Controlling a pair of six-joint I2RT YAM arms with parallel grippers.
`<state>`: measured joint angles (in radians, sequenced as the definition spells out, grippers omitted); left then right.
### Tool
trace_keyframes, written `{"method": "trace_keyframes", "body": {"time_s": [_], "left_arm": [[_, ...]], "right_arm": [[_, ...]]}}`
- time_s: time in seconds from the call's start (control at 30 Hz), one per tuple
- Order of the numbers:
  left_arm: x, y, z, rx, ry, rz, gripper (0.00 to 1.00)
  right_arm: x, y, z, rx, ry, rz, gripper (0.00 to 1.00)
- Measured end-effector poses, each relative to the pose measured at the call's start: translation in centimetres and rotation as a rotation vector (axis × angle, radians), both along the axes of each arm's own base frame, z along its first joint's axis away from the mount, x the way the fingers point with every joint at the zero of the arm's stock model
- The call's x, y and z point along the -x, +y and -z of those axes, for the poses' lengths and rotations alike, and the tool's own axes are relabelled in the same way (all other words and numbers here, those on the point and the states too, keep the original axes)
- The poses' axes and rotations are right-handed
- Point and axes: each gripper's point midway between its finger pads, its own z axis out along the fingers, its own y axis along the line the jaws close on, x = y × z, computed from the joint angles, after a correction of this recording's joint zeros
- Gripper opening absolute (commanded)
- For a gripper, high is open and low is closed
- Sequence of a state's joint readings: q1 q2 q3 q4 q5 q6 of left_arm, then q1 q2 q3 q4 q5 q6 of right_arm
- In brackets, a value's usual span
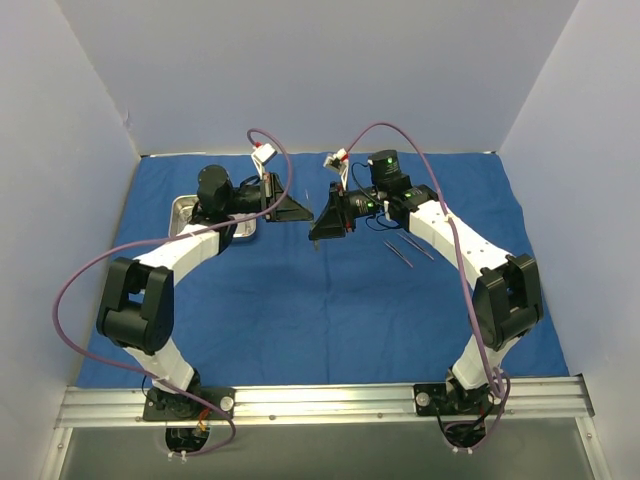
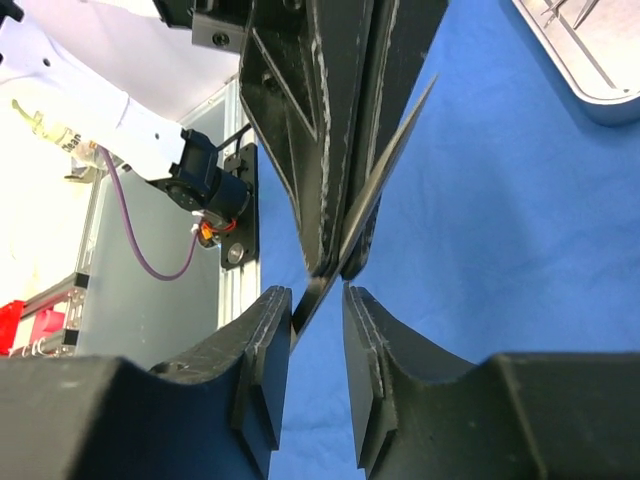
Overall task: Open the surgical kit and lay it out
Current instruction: Place the medical item in the surgical kit.
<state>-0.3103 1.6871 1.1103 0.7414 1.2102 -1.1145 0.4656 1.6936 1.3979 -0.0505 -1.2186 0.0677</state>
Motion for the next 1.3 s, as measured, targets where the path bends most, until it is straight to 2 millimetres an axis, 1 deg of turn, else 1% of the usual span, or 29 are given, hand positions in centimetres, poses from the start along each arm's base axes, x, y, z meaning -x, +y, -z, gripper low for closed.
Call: {"method": "trace_keyframes", "body": {"time_s": [0.1, 0.13, 0.17, 0.2, 0.27, 0.3, 0.33, 0.37, 0.47, 0.53, 0.6, 0.73, 0.8, 0.9, 1.03, 1.17, 1.3], "left_arm": [[0.0, -0.3, 0.1, 0.014, 0.003, 0.012, 0.02], [0.0, -0.3, 0.1, 0.018, 0.003, 0.022, 0.05], [0.1, -0.3, 0.0, 0.024, -0.006, 0.029, 0.24], [0.2, -0.4, -0.2, 0.029, -0.021, 0.033, 0.33], [0.1, -0.4, -0.1, 0.031, -0.001, 0.031, 0.46], [0.1, -0.3, 0.0, 0.031, 0.007, 0.027, 0.56], [-0.1, -0.2, 0.2, 0.031, 0.009, 0.020, 0.82], [-0.3, 0.0, 0.4, 0.029, 0.009, 0.010, 0.94], [-1.5, 1.3, 1.4, 0.008, 0.047, -0.044, 0.94], [-2.5, 2.6, 2.2, -0.013, 0.067, -0.099, 0.94], [-3.4, 4.5, 2.9, -0.043, 0.088, -0.169, 0.94], [-5.3, 8.9, 4.6, -0.139, 0.117, -0.357, 0.94], [-5.7, 10.4, 5.6, -0.209, 0.122, -0.424, 0.94], [-5.5, 11.1, 7.3, -0.310, 0.135, -0.454, 0.94], [-4.7, 11.7, 9.7, -0.411, 0.174, -0.466, 0.94], [-4.3, 12.1, 10.8, -0.457, 0.198, -0.475, 0.94], [-4.1, 12.4, 11.4, -0.483, 0.207, -0.480, 0.94]], "right_arm": [[0.2, 0.0, -0.1, -0.005, 0.012, -0.007, 0.04], [0.1, 0.0, 0.0, -0.001, 0.019, -0.001, 0.00], [0.0, 0.0, 0.2, 0.005, 0.031, 0.007, 0.00], [0.0, -0.1, 0.3, 0.006, 0.039, 0.010, 0.00], [-0.2, -0.1, 0.3, 0.007, 0.023, 0.011, 0.00], [-0.3, -0.1, 0.5, 0.015, 0.015, 0.018, 0.00], [-0.3, -0.2, 0.9, 0.031, 0.014, 0.025, 0.00], [-0.4, -0.3, 1.4, 0.053, 0.013, 0.035, 0.00], [-0.8, -1.1, 3.1, 0.133, 0.007, 0.085, 0.00], [-1.3, -1.9, 4.7, 0.214, 0.004, 0.135, 0.00], [-1.6, -3.1, 6.3, 0.308, 0.005, 0.183, 0.00], [-2.3, -6.7, 9.8, 0.550, -0.015, 0.291, 0.00], [-2.5, -8.7, 11.0, 0.664, -0.033, 0.331, 0.00], [-2.7, -11.2, 12.3, 0.805, -0.056, 0.372, 0.00], [-2.8, -14.1, 13.6, 0.968, -0.072, 0.411, 0.00], [-3.3, -15.9, 15.6, 1.100, -0.056, 0.429, 0.00], [-3.6, -16.8, 17.7, 1.192, -0.015, 0.431, 0.00]]}}
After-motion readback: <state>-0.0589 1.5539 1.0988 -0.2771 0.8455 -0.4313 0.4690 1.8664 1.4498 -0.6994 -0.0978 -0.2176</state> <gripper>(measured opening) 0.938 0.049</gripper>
